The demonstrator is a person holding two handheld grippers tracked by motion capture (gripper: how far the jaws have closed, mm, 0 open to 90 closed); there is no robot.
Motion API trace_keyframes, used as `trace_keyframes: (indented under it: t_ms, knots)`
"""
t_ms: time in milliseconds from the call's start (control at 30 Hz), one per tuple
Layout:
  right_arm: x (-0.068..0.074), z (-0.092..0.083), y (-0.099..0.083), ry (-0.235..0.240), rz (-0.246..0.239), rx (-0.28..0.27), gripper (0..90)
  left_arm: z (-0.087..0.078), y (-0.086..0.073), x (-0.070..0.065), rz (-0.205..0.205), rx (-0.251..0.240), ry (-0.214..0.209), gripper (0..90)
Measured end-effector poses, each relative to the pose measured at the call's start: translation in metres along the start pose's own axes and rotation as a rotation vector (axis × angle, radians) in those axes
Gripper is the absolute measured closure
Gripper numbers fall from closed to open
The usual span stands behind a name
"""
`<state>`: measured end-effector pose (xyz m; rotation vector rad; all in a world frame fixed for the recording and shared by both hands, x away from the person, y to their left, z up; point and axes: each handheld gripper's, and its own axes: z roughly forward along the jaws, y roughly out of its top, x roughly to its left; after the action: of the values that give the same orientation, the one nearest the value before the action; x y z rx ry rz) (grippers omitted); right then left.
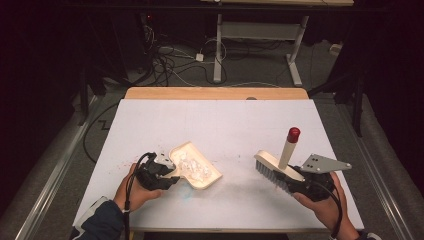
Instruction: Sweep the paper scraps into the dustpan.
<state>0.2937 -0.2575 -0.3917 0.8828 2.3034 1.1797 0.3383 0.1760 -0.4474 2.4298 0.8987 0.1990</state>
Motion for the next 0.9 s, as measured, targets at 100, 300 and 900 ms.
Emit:
trace_keyframes:
  t_ms: [100, 300, 900]
  knots:
    - [0.000, -0.002, -0.001, 0.006, 0.005, 0.004, 67.2, -0.001, -0.001, 0.001, -0.005, 0.000, 0.005, 63.8]
    - [0.002, -0.006, -0.004, 0.034, 0.006, 0.019, 67.3, -0.003, -0.002, 0.004, -0.011, -0.001, 0.019, 63.8]
    - [0.005, -0.017, -0.016, 0.130, 0.007, 0.085, 67.2, -0.019, -0.027, 0.026, -0.105, -0.015, 0.082, 63.8]
